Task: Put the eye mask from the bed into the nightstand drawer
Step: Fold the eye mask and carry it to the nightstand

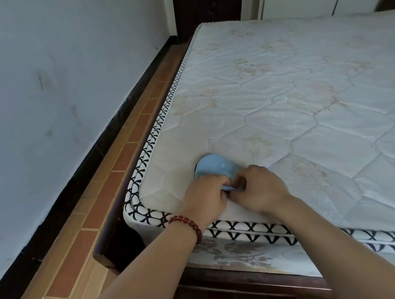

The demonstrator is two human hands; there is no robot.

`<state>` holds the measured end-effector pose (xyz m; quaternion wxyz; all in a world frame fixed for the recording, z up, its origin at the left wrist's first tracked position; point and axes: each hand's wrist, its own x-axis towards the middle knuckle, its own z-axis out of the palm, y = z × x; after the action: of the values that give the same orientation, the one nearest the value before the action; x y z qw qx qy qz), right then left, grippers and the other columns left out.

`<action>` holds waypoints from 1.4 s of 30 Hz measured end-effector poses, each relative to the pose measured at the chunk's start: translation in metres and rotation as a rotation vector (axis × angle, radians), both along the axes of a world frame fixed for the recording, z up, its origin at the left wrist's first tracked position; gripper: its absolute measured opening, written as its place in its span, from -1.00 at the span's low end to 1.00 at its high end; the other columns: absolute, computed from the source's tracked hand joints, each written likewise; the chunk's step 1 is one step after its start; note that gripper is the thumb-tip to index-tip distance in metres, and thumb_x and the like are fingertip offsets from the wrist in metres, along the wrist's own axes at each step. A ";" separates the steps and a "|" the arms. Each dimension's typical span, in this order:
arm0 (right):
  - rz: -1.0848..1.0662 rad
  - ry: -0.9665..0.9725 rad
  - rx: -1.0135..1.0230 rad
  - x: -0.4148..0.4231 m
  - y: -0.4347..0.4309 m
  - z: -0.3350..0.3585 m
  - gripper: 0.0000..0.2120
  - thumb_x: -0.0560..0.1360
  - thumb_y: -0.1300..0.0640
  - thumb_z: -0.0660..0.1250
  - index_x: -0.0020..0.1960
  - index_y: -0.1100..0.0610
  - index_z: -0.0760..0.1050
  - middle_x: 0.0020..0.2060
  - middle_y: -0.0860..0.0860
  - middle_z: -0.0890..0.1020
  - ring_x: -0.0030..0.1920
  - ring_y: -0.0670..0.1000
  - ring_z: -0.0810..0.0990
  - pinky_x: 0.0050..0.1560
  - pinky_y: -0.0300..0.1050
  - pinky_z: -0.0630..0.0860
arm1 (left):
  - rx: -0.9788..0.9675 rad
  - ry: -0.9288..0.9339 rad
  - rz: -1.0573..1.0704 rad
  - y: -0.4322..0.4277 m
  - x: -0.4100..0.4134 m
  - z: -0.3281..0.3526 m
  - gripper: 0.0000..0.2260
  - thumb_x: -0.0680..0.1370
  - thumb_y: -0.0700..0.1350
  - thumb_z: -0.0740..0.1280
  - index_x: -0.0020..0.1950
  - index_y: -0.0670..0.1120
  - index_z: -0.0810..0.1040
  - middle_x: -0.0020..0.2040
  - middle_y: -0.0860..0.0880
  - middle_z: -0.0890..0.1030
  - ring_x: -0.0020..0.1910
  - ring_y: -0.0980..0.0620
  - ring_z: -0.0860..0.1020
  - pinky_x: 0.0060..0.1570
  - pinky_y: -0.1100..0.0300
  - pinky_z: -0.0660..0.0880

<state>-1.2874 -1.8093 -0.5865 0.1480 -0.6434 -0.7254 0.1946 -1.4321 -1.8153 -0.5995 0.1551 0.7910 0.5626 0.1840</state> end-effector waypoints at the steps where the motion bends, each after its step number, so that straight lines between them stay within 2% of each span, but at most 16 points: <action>1: 0.021 0.031 -0.057 0.005 -0.001 0.005 -0.70 0.30 -0.19 0.39 -0.27 0.06 0.60 -0.35 -0.04 0.61 -0.28 -0.02 0.60 -0.29 -0.11 0.52 | -0.003 -0.008 -0.005 0.000 -0.001 0.001 -0.71 0.48 -0.23 0.23 0.10 0.01 0.62 0.00 0.01 0.68 -0.01 -0.01 0.59 -0.02 0.06 0.53; 4: 0.032 0.193 -0.061 0.018 0.001 0.019 -0.74 0.28 -0.22 0.43 -0.27 -0.03 0.59 -0.24 -0.12 0.67 -0.18 -0.10 0.62 -0.19 -0.17 0.52 | -0.026 -0.014 -0.035 0.005 -0.007 0.006 -0.64 0.47 -0.32 0.20 0.10 0.01 0.63 0.05 -0.01 0.67 0.05 -0.04 0.58 0.04 0.05 0.51; 7: -0.034 0.198 0.048 0.023 0.008 0.021 -0.88 0.38 0.00 0.42 -0.10 -0.02 0.59 -0.04 -0.07 0.62 -0.09 -0.06 0.56 -0.19 -0.23 0.39 | -0.057 -0.004 -0.025 0.010 -0.014 0.009 -0.57 0.45 -0.39 0.18 0.12 0.01 0.63 0.21 0.03 0.60 0.21 0.00 0.51 0.23 0.10 0.41; 10: -0.075 0.166 0.042 0.021 0.010 0.008 -0.73 0.41 0.09 0.39 0.11 0.06 0.56 0.12 0.05 0.56 0.08 0.04 0.54 -0.05 -0.18 0.40 | -0.092 -0.015 0.008 0.009 -0.013 0.009 -0.56 0.45 -0.37 0.19 0.21 -0.01 0.58 0.29 0.02 0.54 0.27 0.01 0.47 0.29 0.11 0.37; 13: -0.091 0.142 0.001 0.018 0.008 -0.005 -0.60 0.40 0.07 0.40 0.22 0.08 0.50 0.16 0.09 0.55 0.16 0.10 0.52 0.08 -0.09 0.47 | -0.087 -0.018 0.028 0.003 -0.005 0.006 -0.62 0.51 -0.17 0.22 0.33 -0.04 0.47 0.36 -0.01 0.46 0.29 -0.03 0.45 0.26 0.07 0.41; 16: -0.119 0.146 -0.011 0.016 0.006 -0.010 -0.49 0.38 0.03 0.43 0.30 0.10 0.45 0.18 0.10 0.54 0.20 0.11 0.49 0.15 -0.03 0.47 | -0.138 0.072 0.041 -0.002 0.003 -0.003 -0.43 0.50 0.13 0.26 0.46 -0.06 0.28 0.49 -0.07 0.25 0.46 -0.05 0.23 0.42 0.00 0.22; 19: -0.115 0.152 -0.039 0.017 0.007 -0.009 -0.54 0.40 0.07 0.40 0.29 0.08 0.46 0.15 0.07 0.56 0.17 0.09 0.53 0.05 -0.12 0.45 | -0.151 0.116 0.012 -0.002 0.006 -0.008 -0.29 0.46 0.23 0.29 0.50 -0.04 0.18 0.54 -0.08 0.13 0.52 -0.06 0.06 0.47 -0.03 0.08; 23: -0.107 0.256 -0.110 0.022 0.009 -0.003 -0.63 0.45 0.16 0.32 0.25 0.06 0.48 0.07 0.00 0.60 0.10 0.04 0.58 0.01 -0.16 0.46 | -0.164 0.074 -0.061 0.006 0.002 -0.007 -0.29 0.45 0.16 0.35 0.50 -0.05 0.18 0.54 -0.06 0.18 0.52 -0.04 0.11 0.46 -0.03 0.12; 25: -0.061 0.295 -0.172 0.022 0.010 -0.003 -0.83 0.45 0.17 0.30 -0.01 -0.05 0.50 -0.13 -0.06 0.60 -0.13 -0.06 0.56 -0.20 -0.24 0.41 | -0.171 0.047 -0.091 0.008 0.000 -0.005 -0.29 0.44 0.13 0.38 0.49 -0.07 0.20 0.51 -0.05 0.26 0.48 -0.03 0.21 0.42 -0.04 0.20; 27: -0.036 0.304 -0.191 0.019 0.010 -0.003 -0.83 0.41 0.21 0.29 -0.25 -0.04 0.41 -0.35 -0.10 0.50 -0.33 -0.12 0.44 -0.36 -0.26 0.30 | -0.177 0.008 -0.086 0.008 0.000 -0.004 -0.27 0.43 0.11 0.40 0.50 -0.07 0.20 0.47 -0.05 0.32 0.43 -0.03 0.30 0.38 -0.03 0.26; 28: -0.033 0.323 -0.183 0.017 0.010 -0.004 -0.80 0.40 0.23 0.30 -0.30 -0.01 0.37 -0.40 -0.10 0.44 -0.37 -0.11 0.39 -0.38 -0.26 0.26 | -0.181 -0.017 -0.077 0.007 0.000 -0.003 -0.27 0.43 0.09 0.42 0.50 -0.07 0.19 0.46 -0.06 0.34 0.41 -0.04 0.33 0.37 -0.01 0.28; 30: -0.031 0.393 -0.144 0.015 0.009 -0.005 -0.81 0.40 0.26 0.32 -0.30 0.04 0.40 -0.41 -0.10 0.43 -0.38 -0.14 0.38 -0.38 -0.29 0.28 | -0.180 -0.065 -0.060 0.005 0.000 -0.003 -0.27 0.42 0.04 0.43 0.50 -0.07 0.19 0.43 -0.08 0.39 0.36 -0.06 0.38 0.32 0.03 0.34; 34: -0.045 0.593 -0.084 0.015 0.003 0.000 -0.82 0.43 0.28 0.39 -0.24 0.01 0.57 -0.33 -0.10 0.61 -0.38 -0.25 0.52 -0.38 -0.48 0.40 | -0.133 -0.135 -0.015 0.004 0.002 0.000 -0.35 0.44 -0.05 0.43 0.48 -0.03 0.25 0.35 -0.05 0.48 0.27 -0.04 0.47 0.24 0.04 0.41; 39: -0.145 0.761 0.005 0.016 -0.002 0.001 -0.87 0.41 0.23 0.44 -0.19 0.01 0.62 -0.23 -0.04 0.67 -0.20 -0.06 0.62 -0.14 -0.19 0.53 | -0.037 -0.238 0.070 0.004 0.003 0.007 -0.58 0.49 -0.13 0.37 0.33 0.00 0.40 0.19 0.01 0.60 0.09 -0.02 0.58 0.10 0.02 0.52; 42: -0.216 0.810 0.052 0.017 -0.002 0.000 -0.86 0.38 0.23 0.48 -0.11 0.07 0.60 -0.15 -0.03 0.66 -0.12 -0.04 0.59 -0.11 -0.20 0.50 | -0.011 -0.278 0.103 0.004 0.003 0.008 -0.68 0.49 -0.15 0.36 0.23 -0.02 0.48 0.09 0.00 0.63 0.00 0.00 0.59 0.03 0.05 0.53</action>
<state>-1.2700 -1.8109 -0.5869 0.4571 -0.5834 -0.5416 0.3967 -1.4291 -1.8116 -0.5916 0.2262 0.7271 0.5764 0.2965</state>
